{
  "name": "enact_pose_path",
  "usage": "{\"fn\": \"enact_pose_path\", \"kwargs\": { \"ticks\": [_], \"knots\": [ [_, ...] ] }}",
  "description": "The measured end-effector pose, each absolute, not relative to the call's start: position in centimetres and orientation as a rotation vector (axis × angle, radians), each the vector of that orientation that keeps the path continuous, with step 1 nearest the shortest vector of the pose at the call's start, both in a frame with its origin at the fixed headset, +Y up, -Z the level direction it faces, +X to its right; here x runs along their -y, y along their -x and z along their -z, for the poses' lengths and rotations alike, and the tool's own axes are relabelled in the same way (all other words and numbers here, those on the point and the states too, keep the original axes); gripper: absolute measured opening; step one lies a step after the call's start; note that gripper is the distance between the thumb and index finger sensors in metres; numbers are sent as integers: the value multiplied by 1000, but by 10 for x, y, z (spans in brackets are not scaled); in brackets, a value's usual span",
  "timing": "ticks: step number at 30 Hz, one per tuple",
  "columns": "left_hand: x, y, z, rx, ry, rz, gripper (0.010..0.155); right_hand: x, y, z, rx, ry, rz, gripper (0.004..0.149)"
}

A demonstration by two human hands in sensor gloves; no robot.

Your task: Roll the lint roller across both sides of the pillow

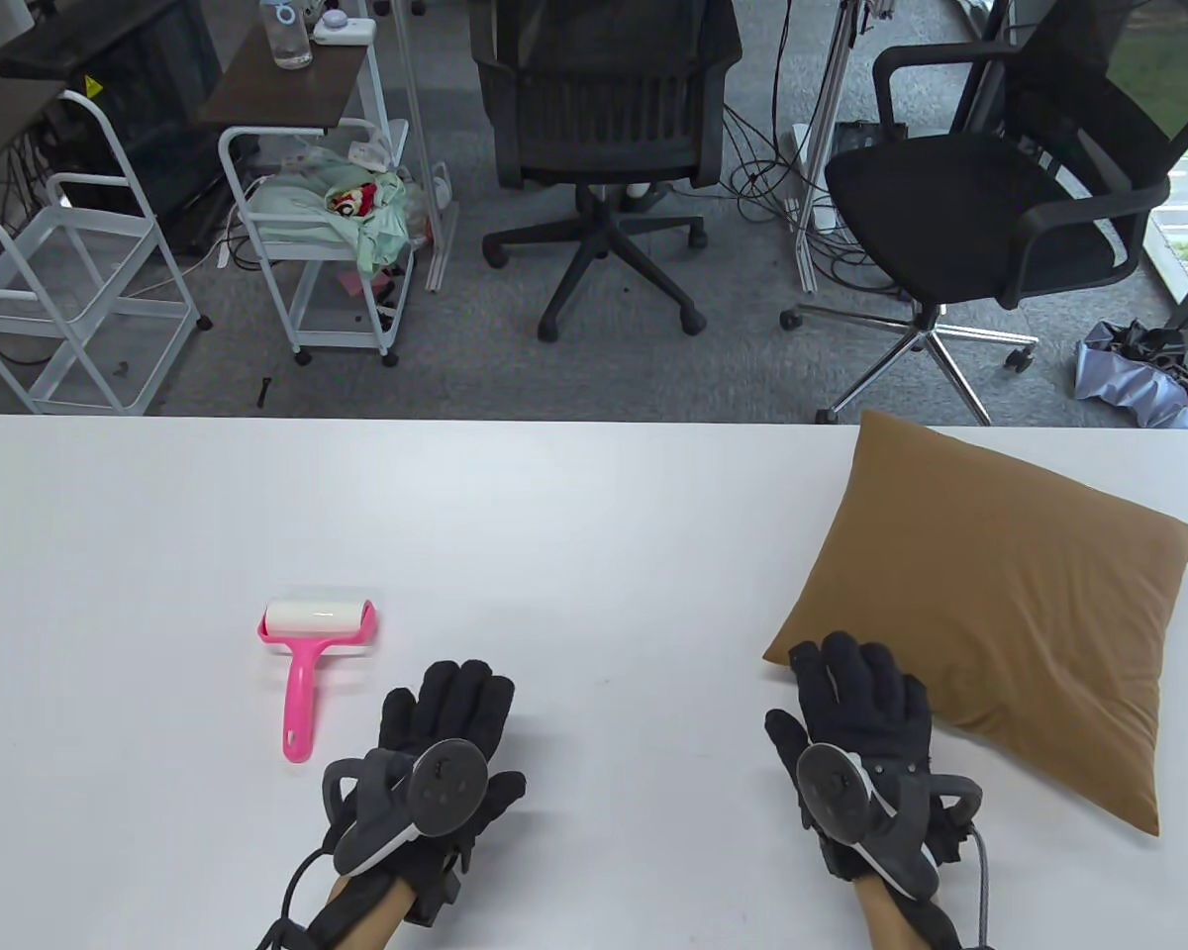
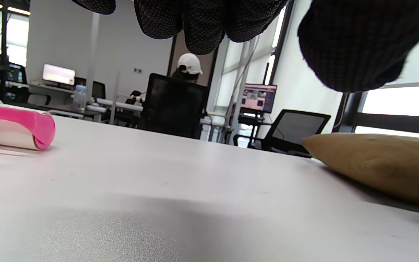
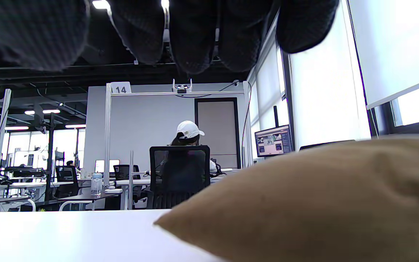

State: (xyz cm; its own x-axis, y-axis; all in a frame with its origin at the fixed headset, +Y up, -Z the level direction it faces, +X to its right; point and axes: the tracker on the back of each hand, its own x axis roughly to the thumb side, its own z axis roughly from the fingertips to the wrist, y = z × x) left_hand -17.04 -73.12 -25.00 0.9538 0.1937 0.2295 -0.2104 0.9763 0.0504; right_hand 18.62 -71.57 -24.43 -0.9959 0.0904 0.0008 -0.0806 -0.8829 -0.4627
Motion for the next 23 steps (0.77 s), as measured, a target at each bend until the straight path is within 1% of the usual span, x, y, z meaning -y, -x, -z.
{"fn": "enact_pose_path", "kwargs": {
  "ticks": [2, 5, 10, 23],
  "knots": [
    [731, 171, 249, 228, -79, -199, 87, 727, -185, 244, 598, 35, -2976, 67],
    [731, 170, 248, 228, -82, -192, 87, 732, -187, 241, 600, 37, -3003, 66],
    [733, 168, 246, 233, -75, -187, 87, 739, -192, 240, 513, 65, -3013, 66],
    [741, 169, 251, 229, -23, -191, 87, 742, -192, 244, 480, 74, -3015, 66]
  ]
}}
